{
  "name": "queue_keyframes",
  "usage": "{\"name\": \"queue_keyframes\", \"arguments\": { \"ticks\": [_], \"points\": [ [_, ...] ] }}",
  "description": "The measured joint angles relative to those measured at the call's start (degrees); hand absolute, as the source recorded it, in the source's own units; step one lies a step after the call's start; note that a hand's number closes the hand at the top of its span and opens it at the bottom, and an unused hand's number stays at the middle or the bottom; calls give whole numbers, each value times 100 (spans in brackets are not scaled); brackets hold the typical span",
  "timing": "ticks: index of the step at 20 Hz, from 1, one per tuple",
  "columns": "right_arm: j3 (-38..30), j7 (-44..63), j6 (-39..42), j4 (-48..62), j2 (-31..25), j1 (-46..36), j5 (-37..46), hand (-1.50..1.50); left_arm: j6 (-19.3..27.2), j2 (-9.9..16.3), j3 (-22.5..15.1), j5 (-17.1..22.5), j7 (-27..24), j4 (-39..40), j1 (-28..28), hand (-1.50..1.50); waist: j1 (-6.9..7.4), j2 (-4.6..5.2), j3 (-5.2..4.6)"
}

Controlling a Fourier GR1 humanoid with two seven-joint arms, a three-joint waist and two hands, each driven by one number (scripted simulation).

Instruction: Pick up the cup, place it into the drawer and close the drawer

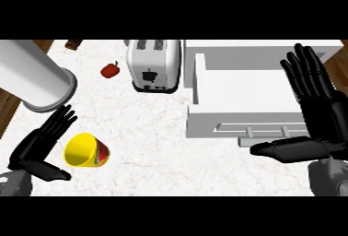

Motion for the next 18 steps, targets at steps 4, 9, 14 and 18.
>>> {"name": "queue_keyframes", "arguments": {
  "ticks": [4,9,14,18],
  "points": [
    [-128,170,84,-100,-109,-106,-153,-150,377,45,-148,-468,-669,896,-276,-150,-22,6,-3],
    [-159,214,101,-50,-116,-165,-184,-150,776,27,-289,-807,-1320,1783,-554,-150,-54,20,-9],
    [-176,211,106,5,-125,-248,-179,-150,1001,6,-390,-984,-1782,2388,-742,-150,-76,35,-15],
    [-204,290,144,-38,-169,-252,-228,-150,1098,-51,-418,-1012,-1978,2676,-910,-150,-115,44,-22]
  ]
}}
